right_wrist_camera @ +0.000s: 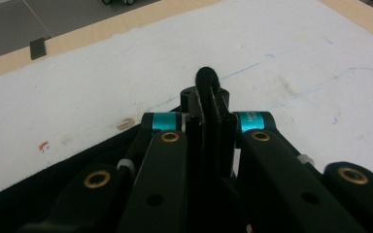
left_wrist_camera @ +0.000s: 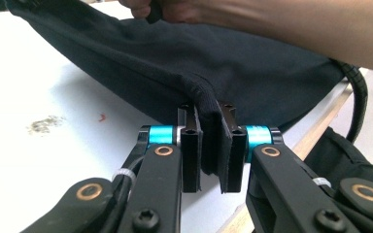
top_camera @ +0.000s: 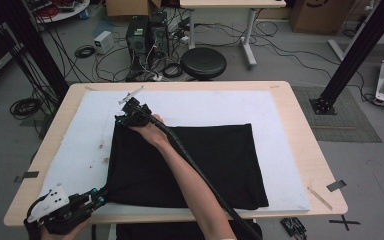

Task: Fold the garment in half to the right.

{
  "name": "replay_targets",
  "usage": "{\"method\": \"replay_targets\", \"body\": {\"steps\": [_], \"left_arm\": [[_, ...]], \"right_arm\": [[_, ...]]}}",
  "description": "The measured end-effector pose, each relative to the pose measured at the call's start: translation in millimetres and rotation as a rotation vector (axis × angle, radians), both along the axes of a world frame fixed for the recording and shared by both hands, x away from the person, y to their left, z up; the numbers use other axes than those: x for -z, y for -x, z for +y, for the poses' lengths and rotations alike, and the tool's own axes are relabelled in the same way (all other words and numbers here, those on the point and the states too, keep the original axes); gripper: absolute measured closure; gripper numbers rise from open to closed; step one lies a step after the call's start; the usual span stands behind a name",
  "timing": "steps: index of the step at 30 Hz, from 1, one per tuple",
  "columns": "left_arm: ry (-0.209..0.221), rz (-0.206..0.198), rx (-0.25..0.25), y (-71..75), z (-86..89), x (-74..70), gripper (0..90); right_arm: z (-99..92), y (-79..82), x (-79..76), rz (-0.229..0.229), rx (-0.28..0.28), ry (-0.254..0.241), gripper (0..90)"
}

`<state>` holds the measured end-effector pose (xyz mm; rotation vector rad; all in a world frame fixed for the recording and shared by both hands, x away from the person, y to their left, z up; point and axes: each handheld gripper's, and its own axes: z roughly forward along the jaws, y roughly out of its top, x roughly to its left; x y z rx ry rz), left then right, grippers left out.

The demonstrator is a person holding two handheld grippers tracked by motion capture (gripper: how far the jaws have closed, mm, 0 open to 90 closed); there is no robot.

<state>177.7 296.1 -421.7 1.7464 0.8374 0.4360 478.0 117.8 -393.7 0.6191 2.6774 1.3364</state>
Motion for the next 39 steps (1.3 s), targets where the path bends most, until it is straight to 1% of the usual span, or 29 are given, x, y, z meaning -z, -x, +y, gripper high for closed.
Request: {"method": "replay_targets", "body": {"steps": [3,4,6,7,9,12,14,15,17,19,20,21,24,25,27,28,29,30,31,32,34,35,37,39], "left_arm": [[0.004,0.002,0.010,0.1,-2.3,0.5,81.9],[0.003,0.001,0.016,-0.1,-5.3,1.5,81.9],[0.003,0.001,0.016,-0.1,-5.3,1.5,81.9],[0.003,0.003,0.024,-1.1,-8.8,2.9,81.9],[0.001,0.007,0.029,-1.8,-11.5,3.6,81.9],[0.002,0.007,0.037,-2.7,-14.8,4.1,81.8],[0.003,0.008,0.048,-4.0,-19.7,4.5,81.8],[0.003,0.007,0.062,-5.5,-25.6,5.3,81.8],[0.002,0.008,0.070,-6.7,-28.8,5.7,81.8],[0.001,0.016,0.093,-9.7,-36.3,6.6,81.8],[-0.013,0.018,0.109,-12.7,-44.9,7.4,81.8],[-0.025,0.016,0.115,-14.4,-48.8,7.8,81.8],[-0.025,0.016,0.115,-14.4,-48.8,7.8,81.8],[-0.035,0.027,0.144,-21.0,-60.3,8.9,81.8],[-0.034,0.030,0.151,-22.3,-62.0,8.6,81.8],[-0.026,0.035,0.158,-23.9,-63.8,8.1,81.8],[-0.026,0.035,0.158,-23.9,-63.8,8.1,81.8],[-0.013,0.045,0.175,-27.6,-67.3,7.1,81.8],[-0.013,0.045,0.175,-27.6,-67.3,7.1,81.8],[-0.007,0.044,0.181,-30.4,-70.4,6.1,81.8],[-0.007,0.047,0.190,-32.0,-71.8,5.5,81.8],[-0.002,0.050,0.194,-33.5,-74.2,5.3,81.8],[-0.006,0.054,0.212,-38.2,-82.3,5.6,81.8],[-0.013,0.057,0.220,-39.4,-85.3,5.7,81.8]], "right_arm": [[-0.4,0.9,-0.6,0.004,-0.002,0.005,87.5],[-3.3,1.2,-1.1,0.005,-0.005,-0.001,87.5],[-5.4,1.3,-1.2,0.003,-0.006,-0.002,87.5],[-5.4,1.3,-1.2,0.003,-0.006,-0.002,87.5],[-12.3,1.7,0.6,-0.006,-0.009,0.024,87.5],[-16.7,1.9,2.6,-0.003,-0.005,0.029,87.5],[-20.3,2.1,2.6,0.000,-0.001,0.030,87.5],[-21.9,2.0,2.4,-0.001,-0.004,0.032,87.4],[-26.7,3.0,0.4,-0.012,-0.003,0.040,87.5],[-30.2,3.9,0.0,-0.018,-0.002,0.050,87.4],[-31.8,4.3,0.5,-0.019,0.000,0.056,87.4],[-33.6,4.7,0.9,-0.017,0.003,0.061,87.4],[-35.5,4.7,1.3,-0.018,0.005,0.061,87.4],[-42.3,5.0,0.8,-0.029,0.012,0.069,87.4],[-45.0,5.6,0.1,-0.027,0.016,0.071,87.4],[-48.0,5.6,-0.1,-0.032,0.017,0.070,87.4],[-48.0,5.6,-0.1,-0.032,0.017,0.070,87.4],[-52.0,5.6,-0.5,-0.035,0.021,0.072,87.4],[-52.0,5.6,-0.5,-0.035,0.021,0.072,87.4],[-66.4,3.4,0.0,-0.030,0.043,0.067,87.4],[-72.9,2.3,0.3,-0.026,0.047,0.060,87.4],[-72.9,2.3,0.3,-0.026,0.047,0.060,87.4],[-82.7,1.6,1.0,-0.022,0.062,0.054,87.4],[-87.5,1.3,1.2,-0.018,0.065,0.050,87.3]]}}
